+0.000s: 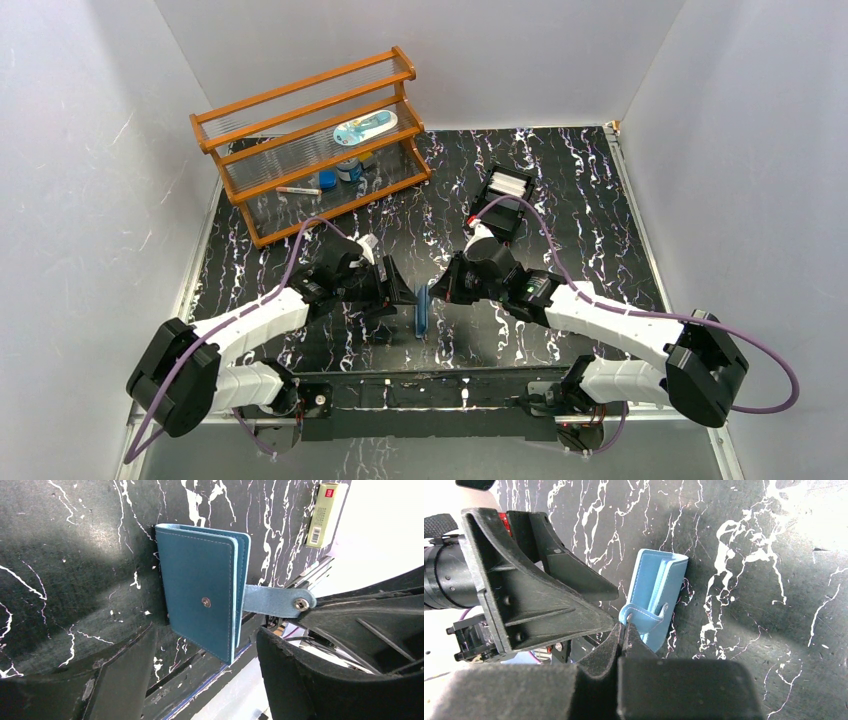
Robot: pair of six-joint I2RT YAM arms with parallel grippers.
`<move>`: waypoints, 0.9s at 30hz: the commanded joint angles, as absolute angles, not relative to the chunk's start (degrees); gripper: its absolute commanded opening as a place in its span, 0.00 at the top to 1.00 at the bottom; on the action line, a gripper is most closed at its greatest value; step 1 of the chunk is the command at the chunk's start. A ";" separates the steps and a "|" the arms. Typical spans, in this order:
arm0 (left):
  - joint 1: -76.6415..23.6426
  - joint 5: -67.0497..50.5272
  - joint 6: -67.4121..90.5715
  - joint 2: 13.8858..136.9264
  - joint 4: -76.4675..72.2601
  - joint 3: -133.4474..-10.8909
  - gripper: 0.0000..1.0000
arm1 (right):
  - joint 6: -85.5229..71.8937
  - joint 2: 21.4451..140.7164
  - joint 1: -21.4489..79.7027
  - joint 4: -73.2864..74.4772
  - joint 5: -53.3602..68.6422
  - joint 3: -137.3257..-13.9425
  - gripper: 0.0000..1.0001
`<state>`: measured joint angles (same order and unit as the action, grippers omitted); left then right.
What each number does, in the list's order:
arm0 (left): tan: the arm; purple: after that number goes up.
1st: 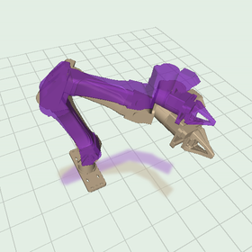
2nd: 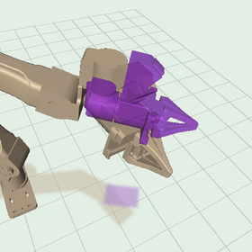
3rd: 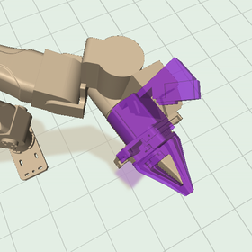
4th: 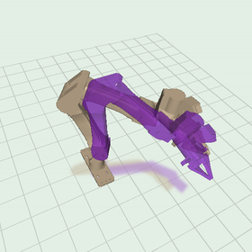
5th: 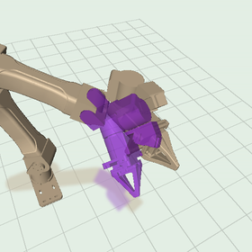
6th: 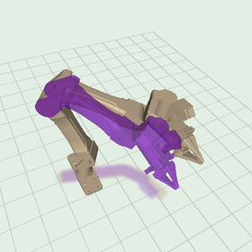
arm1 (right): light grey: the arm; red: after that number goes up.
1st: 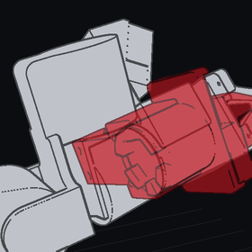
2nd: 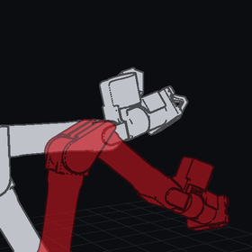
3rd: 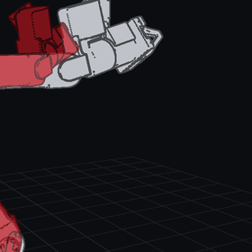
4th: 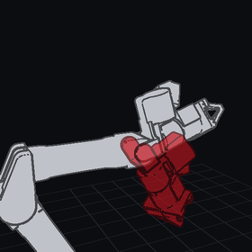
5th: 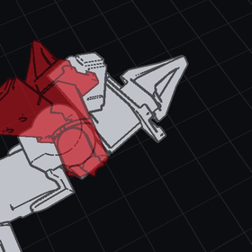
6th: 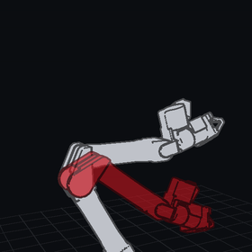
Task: Put the credit cards into the card holder
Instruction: Open the card holder at the center of the board.
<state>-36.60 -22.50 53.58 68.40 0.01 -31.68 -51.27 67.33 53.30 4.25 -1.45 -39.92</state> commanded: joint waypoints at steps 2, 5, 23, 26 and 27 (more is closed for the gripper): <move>-36.56 -23.31 52.39 68.87 1.93 -33.88 0.30 | -52.00 66.90 53.14 2.70 -1.37 -43.76 1.00; -36.57 -23.07 52.16 69.49 2.35 -33.93 0.31 | -52.17 67.29 53.17 2.56 -0.91 -44.11 1.00; -36.58 -22.50 49.92 72.95 1.99 -33.52 0.46 | -52.38 65.17 53.16 7.15 -2.91 -41.89 1.00; -36.56 -22.85 49.67 73.57 0.76 -32.97 0.48 | -52.08 64.27 52.96 8.04 -3.96 -40.77 1.00; -36.56 -22.81 49.64 73.95 0.75 -32.96 0.48 | -52.05 63.87 52.94 8.25 -4.58 -40.24 1.00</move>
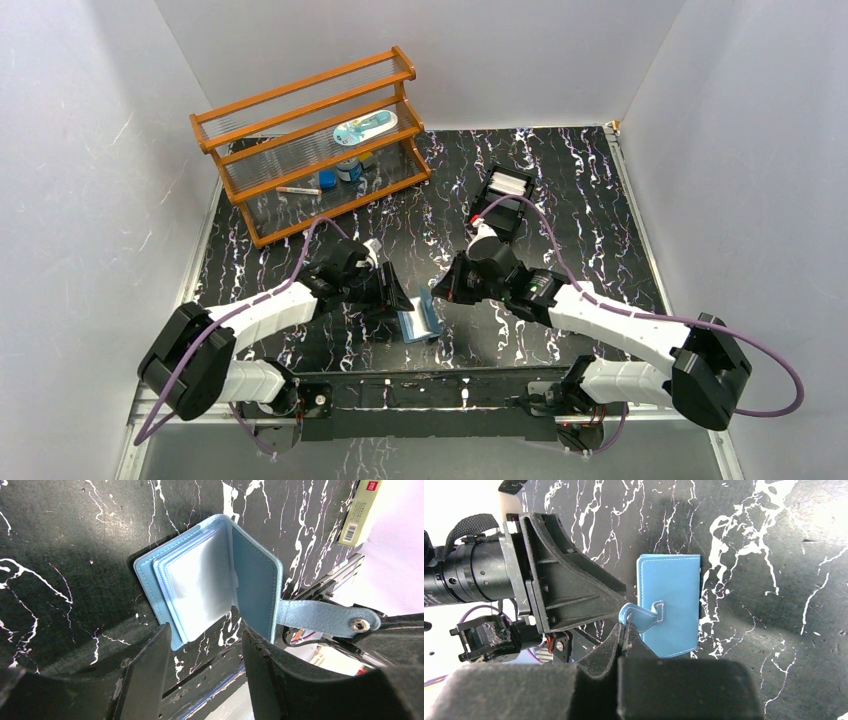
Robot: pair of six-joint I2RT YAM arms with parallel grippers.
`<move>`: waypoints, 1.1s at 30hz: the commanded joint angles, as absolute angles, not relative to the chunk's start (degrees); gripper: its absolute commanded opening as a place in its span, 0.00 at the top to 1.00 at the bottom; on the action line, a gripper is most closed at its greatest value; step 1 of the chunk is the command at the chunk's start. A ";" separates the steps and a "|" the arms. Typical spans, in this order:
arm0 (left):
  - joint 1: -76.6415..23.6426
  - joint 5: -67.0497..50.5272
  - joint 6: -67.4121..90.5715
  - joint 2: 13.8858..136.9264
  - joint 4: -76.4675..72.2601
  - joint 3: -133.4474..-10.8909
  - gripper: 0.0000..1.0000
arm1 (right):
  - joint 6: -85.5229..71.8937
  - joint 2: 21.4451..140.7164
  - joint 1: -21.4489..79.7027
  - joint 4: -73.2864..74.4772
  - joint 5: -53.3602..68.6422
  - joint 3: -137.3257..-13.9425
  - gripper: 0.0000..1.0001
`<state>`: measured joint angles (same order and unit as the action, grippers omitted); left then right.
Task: Put the credit cards into the card holder
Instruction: Open the card holder at the center of the board.
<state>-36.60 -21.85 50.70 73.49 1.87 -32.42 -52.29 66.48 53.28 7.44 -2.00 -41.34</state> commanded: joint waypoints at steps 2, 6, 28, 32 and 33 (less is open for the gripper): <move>-36.56 -22.47 49.97 74.62 1.00 -32.64 0.48 | -52.08 63.01 52.58 8.87 -5.72 -39.22 1.00; -36.57 -21.83 51.76 75.16 1.04 -31.83 0.46 | -52.24 61.60 51.34 10.41 -6.99 -37.28 1.00; -36.56 -20.97 49.93 77.34 4.34 -33.44 0.40 | -50.38 57.58 46.98 16.12 -7.69 -32.09 1.00; -36.56 -21.81 50.01 76.96 3.06 -32.95 0.40 | -50.67 56.94 46.74 16.61 -7.74 -30.72 1.00; -36.56 -22.05 50.09 76.79 2.67 -32.65 0.40 | -50.78 56.69 46.68 16.54 -7.74 -30.45 1.00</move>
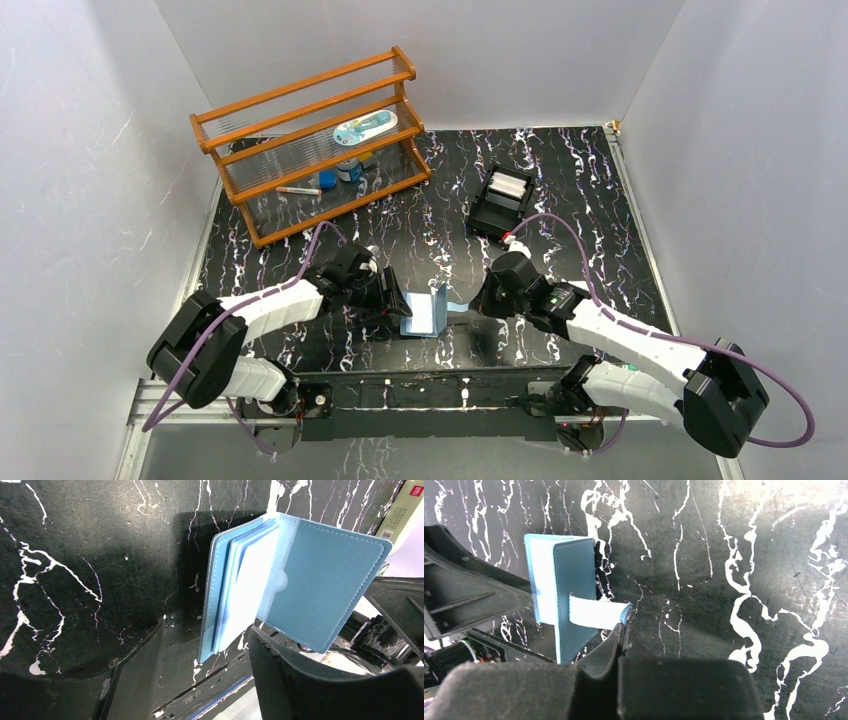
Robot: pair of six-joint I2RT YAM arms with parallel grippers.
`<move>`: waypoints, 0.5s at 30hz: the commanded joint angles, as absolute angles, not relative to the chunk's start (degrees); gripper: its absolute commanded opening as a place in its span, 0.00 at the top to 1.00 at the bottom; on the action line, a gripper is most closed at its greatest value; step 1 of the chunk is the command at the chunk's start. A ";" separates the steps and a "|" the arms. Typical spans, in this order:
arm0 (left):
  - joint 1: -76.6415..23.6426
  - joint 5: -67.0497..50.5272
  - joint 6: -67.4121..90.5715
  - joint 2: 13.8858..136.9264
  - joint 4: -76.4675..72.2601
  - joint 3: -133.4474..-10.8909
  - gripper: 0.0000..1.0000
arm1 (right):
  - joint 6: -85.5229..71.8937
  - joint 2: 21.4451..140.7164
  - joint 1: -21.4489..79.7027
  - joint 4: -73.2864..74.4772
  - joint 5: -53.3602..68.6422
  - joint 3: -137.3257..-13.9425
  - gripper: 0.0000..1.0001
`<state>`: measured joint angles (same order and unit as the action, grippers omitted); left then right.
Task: Put the credit cards into the card holder
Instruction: Open the card holder at the center of the board.
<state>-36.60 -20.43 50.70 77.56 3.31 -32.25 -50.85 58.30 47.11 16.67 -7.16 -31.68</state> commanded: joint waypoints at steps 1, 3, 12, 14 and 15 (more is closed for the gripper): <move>-36.58 -22.32 50.16 76.67 2.12 -32.43 0.39 | -50.89 56.40 46.66 16.48 -7.77 -30.18 1.00; -36.56 -23.00 50.40 76.51 1.19 -31.82 0.39 | -51.05 55.95 46.58 16.43 -7.82 -29.69 1.00; -36.57 -24.29 50.54 75.99 -1.55 -30.82 0.39 | -51.82 55.31 46.41 16.73 -8.20 -28.77 1.00; -36.56 -24.83 50.54 75.92 -3.02 -30.40 0.39 | -51.84 55.11 46.28 16.70 -8.09 -28.64 1.00; -36.56 -25.32 50.58 76.00 -3.90 -30.17 0.40 | -51.85 55.04 46.31 16.70 -8.17 -28.60 1.00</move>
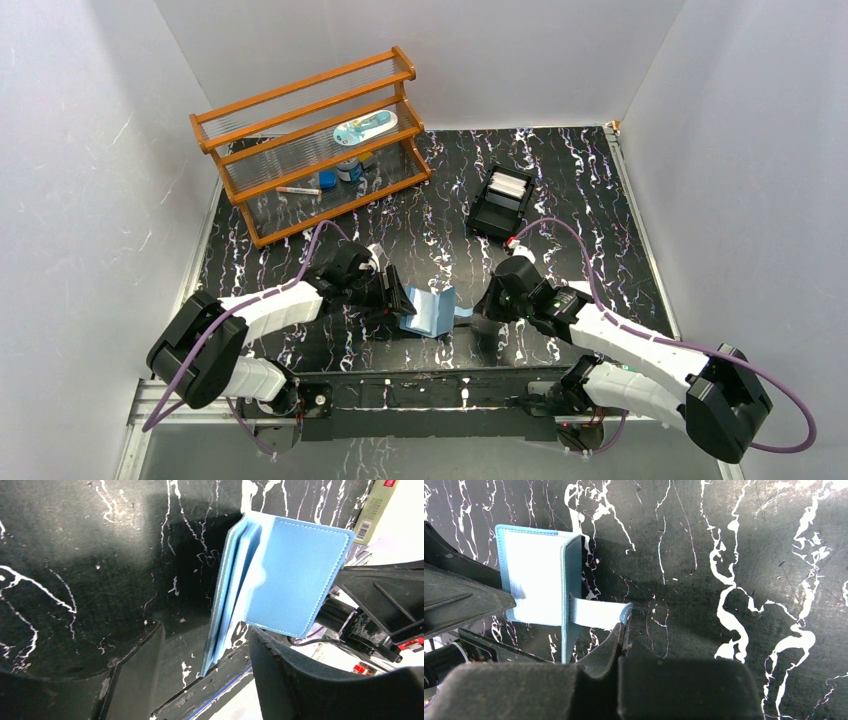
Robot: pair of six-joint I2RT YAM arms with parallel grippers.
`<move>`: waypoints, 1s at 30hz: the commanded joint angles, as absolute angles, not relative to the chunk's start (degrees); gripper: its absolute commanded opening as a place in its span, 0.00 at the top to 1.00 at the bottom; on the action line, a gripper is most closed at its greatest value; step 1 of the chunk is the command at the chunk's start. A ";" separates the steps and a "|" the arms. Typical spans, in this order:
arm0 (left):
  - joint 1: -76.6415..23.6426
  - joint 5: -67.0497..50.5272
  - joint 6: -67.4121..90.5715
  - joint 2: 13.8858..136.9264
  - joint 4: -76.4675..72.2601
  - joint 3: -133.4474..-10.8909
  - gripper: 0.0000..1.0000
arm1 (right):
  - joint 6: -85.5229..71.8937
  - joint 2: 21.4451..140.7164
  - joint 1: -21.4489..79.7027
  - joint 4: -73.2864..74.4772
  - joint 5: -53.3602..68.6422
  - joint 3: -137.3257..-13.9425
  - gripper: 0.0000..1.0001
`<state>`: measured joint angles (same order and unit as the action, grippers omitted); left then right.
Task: Put the credit cards into the card holder
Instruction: Open the card holder at the center of the board.
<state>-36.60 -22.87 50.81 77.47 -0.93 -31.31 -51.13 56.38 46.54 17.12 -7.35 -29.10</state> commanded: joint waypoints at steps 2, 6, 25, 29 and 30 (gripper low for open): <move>-36.61 -26.77 50.92 76.23 -6.03 -29.75 0.41 | -51.78 54.98 46.32 16.77 -8.25 -28.65 1.00; -36.56 -29.29 51.47 76.55 -10.40 -28.98 0.46 | -51.76 55.25 46.23 16.68 -8.11 -28.57 1.00; -38.70 -28.95 50.26 76.07 -8.98 -32.52 1.00 | -56.19 56.18 46.23 23.81 -4.21 -37.70 0.62; -39.88 -25.96 50.17 75.02 -6.82 -33.09 1.00 | -60.77 54.46 46.23 19.54 -0.26 -37.64 0.54; -40.36 -25.21 50.34 74.67 -6.36 -33.24 1.00 | -61.48 54.38 46.27 18.35 0.35 -37.66 0.53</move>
<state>-39.03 -28.10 51.35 77.52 -9.96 -31.16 -56.42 56.27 46.50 21.89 -3.49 -35.64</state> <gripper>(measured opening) 0.034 0.446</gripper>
